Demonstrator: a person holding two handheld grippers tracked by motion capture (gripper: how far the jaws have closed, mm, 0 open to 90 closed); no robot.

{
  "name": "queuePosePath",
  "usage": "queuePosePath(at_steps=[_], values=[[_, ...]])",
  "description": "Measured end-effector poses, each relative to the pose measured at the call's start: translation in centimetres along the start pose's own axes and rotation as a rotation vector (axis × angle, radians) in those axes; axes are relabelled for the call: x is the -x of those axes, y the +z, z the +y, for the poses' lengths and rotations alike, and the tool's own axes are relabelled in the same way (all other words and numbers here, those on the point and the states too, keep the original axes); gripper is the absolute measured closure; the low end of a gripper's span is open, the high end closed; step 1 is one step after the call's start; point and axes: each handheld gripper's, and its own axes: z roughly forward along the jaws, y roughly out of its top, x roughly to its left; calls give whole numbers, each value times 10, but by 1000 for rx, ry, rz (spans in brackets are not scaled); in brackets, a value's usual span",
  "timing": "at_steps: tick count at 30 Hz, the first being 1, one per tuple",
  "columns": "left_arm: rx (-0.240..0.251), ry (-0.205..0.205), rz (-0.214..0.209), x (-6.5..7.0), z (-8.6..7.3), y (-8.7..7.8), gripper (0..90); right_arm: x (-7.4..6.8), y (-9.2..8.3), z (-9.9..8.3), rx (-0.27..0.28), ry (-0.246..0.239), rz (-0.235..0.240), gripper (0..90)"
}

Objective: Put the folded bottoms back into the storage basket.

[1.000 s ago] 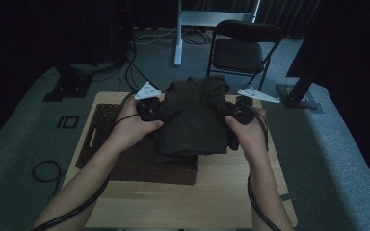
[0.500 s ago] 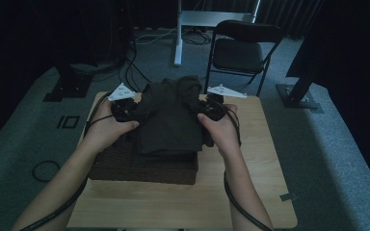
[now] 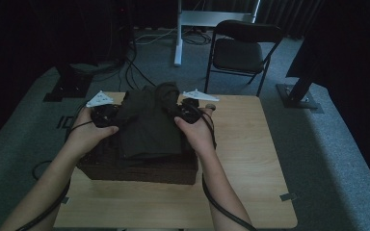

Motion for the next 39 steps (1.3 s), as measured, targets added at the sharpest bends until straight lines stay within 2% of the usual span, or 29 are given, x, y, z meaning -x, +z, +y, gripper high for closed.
queuePosePath(at_steps=[7, 12, 16, 28, 34, 39], values=[[-36, -17, -3, -17, -20, 14, 569, 1, 22, -22, -16, 14, -29, 671], [-52, -21, -9, -26, -34, 30, 568, 10, 36, -39, -34, 40, -42, 671], [-82, -44, -16, -32, -46, 43, 568, 18, 45, -52, -60, 62, -56, 671], [-135, -97, 11, -44, -71, 74, 566, 34, 71, -77, -116, 126, -112, 671], [-158, -101, 24, -49, -85, 83, 565, 40, 78, -87, -163, 115, -137, 672], [-189, -86, 44, -51, -93, 90, 562, 46, 84, -100, -208, 150, -150, 674]])
